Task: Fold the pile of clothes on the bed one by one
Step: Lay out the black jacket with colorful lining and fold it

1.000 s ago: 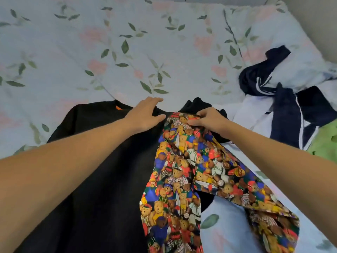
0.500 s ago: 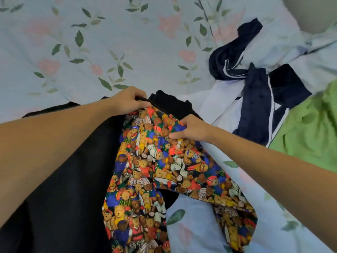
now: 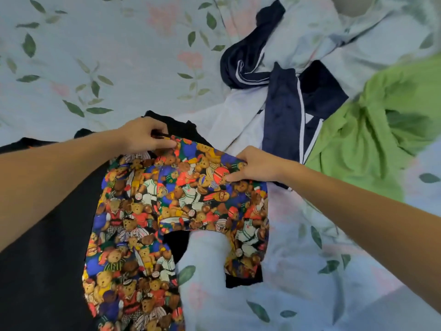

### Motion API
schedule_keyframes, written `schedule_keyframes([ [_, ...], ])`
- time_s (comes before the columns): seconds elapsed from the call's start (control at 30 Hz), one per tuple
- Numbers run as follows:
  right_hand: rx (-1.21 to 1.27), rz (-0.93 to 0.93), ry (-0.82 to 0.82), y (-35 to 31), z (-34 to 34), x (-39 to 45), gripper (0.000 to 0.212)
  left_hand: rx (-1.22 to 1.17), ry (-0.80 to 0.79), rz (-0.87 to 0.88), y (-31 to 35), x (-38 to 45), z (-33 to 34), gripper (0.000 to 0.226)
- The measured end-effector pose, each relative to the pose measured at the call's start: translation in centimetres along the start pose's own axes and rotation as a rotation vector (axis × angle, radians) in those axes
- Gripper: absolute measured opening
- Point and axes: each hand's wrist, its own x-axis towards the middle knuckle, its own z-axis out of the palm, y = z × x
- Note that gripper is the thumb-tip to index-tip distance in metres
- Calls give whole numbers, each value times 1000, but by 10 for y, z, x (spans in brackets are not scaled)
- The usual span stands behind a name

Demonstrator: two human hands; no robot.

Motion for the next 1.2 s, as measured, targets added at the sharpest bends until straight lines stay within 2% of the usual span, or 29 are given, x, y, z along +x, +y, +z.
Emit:
schedule_keyframes([
  [0.13,66,-6,21,20,-11,-16,22,69,-213,108,48,17,29,38],
  [0.27,41,-17,29,39,-23,-30,25,8,-158,129,83,34,44,37],
  [0.33,34,-39,60,50,-30,-38,45,-23,-212,126,103,39,55,36],
  [0.4,16,-57,79,58,-36,-46,51,6,-306,139,126,45,71,38],
  [0.5,28,-41,57,70,-46,-58,48,35,-353,186,148,58,95,37],
  [0.6,104,-5,7,90,-56,-69,48,15,-347,153,155,69,106,37],
  [0.7,172,-9,-10,110,-62,-82,30,-21,-455,106,168,71,120,36],
  [0.8,199,-44,21,117,-61,-97,27,45,-510,154,194,73,133,37],
  [0.9,150,-65,85,125,-61,-111,26,61,-503,190,208,80,137,34],
  [1.07,33,5,51,151,-78,-136,25,171,-697,196,234,81,147,39],
  [1.2,-170,-22,160,180,-79,-143,18,145,-601,259,254,88,162,36],
])
